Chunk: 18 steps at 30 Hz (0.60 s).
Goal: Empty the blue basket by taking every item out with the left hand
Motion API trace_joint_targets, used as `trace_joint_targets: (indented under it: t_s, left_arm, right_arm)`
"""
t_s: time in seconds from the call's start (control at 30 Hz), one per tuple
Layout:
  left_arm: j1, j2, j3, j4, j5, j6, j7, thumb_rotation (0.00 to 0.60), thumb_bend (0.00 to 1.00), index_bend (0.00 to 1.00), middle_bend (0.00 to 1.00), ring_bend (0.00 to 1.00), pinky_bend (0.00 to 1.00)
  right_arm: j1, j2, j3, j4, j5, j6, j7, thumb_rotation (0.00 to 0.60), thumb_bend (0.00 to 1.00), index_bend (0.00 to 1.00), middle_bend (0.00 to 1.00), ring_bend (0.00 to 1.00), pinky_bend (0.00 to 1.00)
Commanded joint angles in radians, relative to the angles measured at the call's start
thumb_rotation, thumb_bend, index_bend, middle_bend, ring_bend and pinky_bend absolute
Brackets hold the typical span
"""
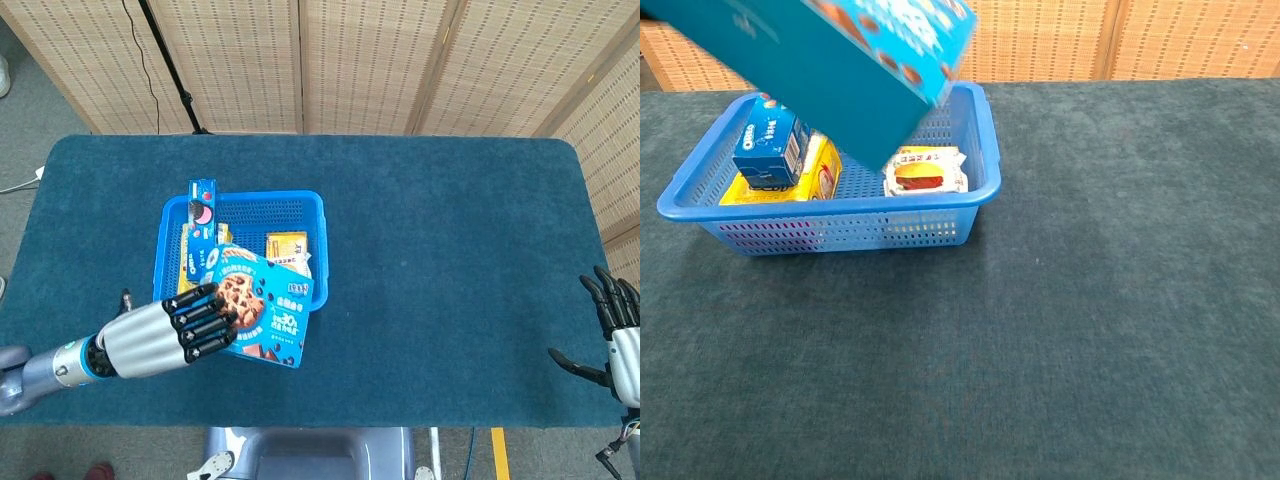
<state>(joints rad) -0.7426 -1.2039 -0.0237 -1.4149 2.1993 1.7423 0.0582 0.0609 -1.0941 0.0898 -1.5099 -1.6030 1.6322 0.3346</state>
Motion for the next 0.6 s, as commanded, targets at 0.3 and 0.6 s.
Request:
trace_joint_targets:
  t_s: [0.3, 0.6]
  left_arm:
    - [-0.004, -0.232, 0.046, 0.053, 0.053, -0.098, 0.037, 0.6, 0.29, 0.9, 0.64, 0.57, 0.51]
    - [-0.009, -0.318, 0.066, 0.1, -0.012, -0.272, 0.119, 0.6, 0.26, 0.74, 0.47, 0.39, 0.46]
  right_arm:
    - [0.003, 0.0, 0.0, 0.005, 0.007, -0.008, 0.005, 0.6, 0.0, 0.03, 0.0, 0.0, 0.0]
    - [0.005, 0.0, 0.0, 0.011, 0.013, -0.017, 0.009, 0.6, 0.0, 0.03, 0.0, 0.0, 0.0]
